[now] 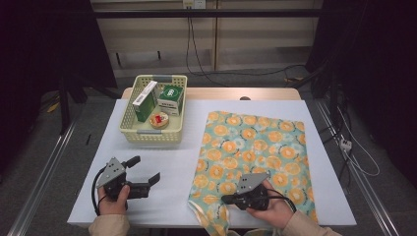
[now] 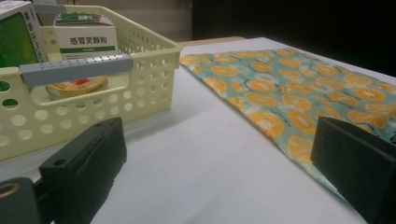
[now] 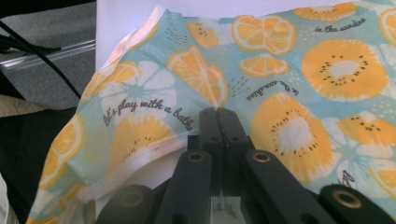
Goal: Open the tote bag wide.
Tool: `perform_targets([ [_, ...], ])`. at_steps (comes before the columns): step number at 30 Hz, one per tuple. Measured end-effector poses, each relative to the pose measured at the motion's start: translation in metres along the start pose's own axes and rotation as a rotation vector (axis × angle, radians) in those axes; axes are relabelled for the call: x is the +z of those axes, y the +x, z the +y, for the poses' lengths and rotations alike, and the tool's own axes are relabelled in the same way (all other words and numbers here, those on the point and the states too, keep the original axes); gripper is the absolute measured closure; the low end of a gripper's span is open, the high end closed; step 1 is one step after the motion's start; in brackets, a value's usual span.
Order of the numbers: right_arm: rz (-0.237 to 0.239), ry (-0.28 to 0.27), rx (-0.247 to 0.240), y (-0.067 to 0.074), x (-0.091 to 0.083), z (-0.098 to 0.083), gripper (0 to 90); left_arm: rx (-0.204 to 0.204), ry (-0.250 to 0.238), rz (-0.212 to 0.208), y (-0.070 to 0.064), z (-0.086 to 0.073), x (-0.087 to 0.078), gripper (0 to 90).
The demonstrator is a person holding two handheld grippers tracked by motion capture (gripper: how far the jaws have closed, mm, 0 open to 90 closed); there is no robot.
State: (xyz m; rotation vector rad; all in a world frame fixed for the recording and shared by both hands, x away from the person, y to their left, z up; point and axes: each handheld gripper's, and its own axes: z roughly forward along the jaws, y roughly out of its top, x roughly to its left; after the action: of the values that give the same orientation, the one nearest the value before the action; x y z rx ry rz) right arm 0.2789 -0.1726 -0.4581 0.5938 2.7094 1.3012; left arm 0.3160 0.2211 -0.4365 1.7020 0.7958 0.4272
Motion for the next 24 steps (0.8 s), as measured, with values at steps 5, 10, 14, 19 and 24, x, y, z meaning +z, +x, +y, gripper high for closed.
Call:
perform_targets([
  [5, -0.003, -0.01, 0.039, -0.008, 0.001, 0.002, 90.0, 0.011, 0.004, -0.006, -0.001, 0.001, 0.001, 3.3],
  [10, -0.043, -0.026, 0.065, -0.018, 0.001, 0.009, 90.0, 0.011, 0.005, -0.004, -0.001, 0.001, 0.001, 3.3],
  [14, -0.062, -0.023, 0.066, -0.028, 0.001, 0.014, 90.0, 0.008, 0.008, -0.005, -0.001, 0.0, 0.001, 3.3],
  [19, -0.092, -0.019, 0.108, -0.051, 0.005, 0.023, 90.0, 0.014, 0.002, -0.008, -0.002, 0.001, 0.001, 3.3],
  [24, -0.123, -0.006, 0.122, -0.069, 0.005, 0.041, 90.0, 0.011, 0.004, -0.013, -0.003, 0.001, 0.002, 3.3],
])
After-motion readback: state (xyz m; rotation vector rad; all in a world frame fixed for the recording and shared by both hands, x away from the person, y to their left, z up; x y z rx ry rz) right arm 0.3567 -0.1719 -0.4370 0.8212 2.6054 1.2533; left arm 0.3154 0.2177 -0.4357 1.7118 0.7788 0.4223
